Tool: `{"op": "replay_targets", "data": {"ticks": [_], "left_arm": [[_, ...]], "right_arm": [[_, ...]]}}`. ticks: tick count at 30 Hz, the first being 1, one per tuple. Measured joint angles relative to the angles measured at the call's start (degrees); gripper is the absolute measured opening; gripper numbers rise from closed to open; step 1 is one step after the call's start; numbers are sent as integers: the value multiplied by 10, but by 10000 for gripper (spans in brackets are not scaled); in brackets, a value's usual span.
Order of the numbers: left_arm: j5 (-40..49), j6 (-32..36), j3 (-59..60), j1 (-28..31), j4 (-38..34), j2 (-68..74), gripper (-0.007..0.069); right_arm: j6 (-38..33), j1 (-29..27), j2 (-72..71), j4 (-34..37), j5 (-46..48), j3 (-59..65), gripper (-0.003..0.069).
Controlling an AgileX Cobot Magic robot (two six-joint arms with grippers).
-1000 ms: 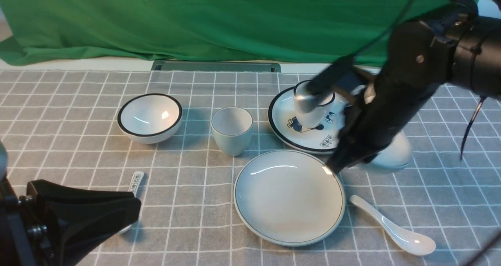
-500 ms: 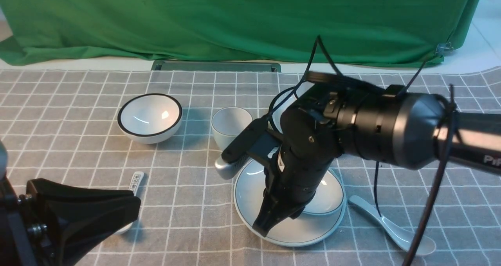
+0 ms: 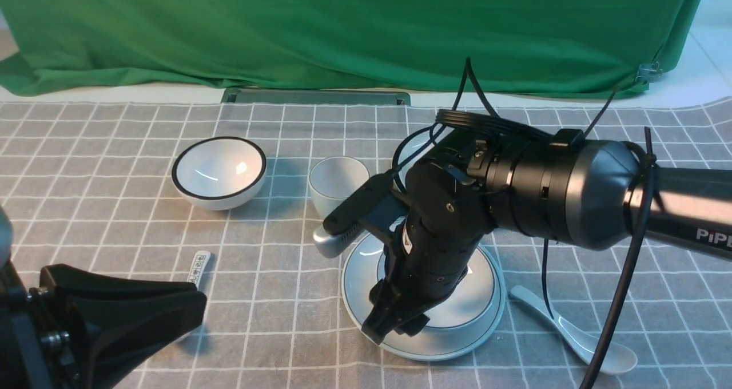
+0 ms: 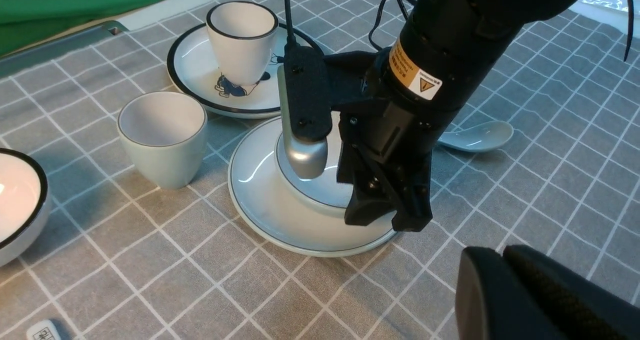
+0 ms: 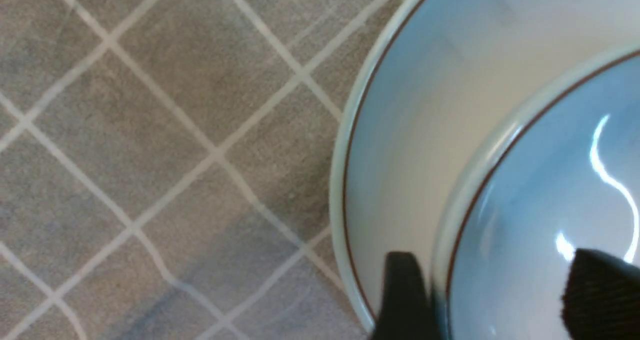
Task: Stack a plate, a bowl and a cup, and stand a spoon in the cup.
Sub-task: Use the right arm to put the blue rice bowl into the blue large plate in the middle
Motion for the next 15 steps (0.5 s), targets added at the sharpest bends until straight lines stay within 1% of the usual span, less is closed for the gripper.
{"op": "replay_targets", "data": {"ticks": [2,3,6,7,8,9,12,13,15], "left_arm": [[0,0,0,0,0,0,17],[0,0,0,0,0,0,17],[0,0,0,0,0,0,17],[-2,-1,0,0,0,0,17],[-2,-1,0,0,0,0,17],[-2,-3,0,0,0,1,17],[-2,-9,-2,0,1,19,17],[-1,-12,-7,0,4,31,17],[9,-21,-31,0,15,87,17]], "right_arm": [[1,0,-7,0,17,-10,523],[1,0,-8,0,21,-13,525],[2,0,-26,0,69,-58,501],[0,0,-33,0,96,-85,477],[-2,0,-34,0,105,-93,469],[-7,0,-38,0,138,-126,435],[-20,0,-43,-3,191,-165,367],[-23,0,-49,-8,220,-175,322],[-23,0,-69,-29,226,-177,224]]}}
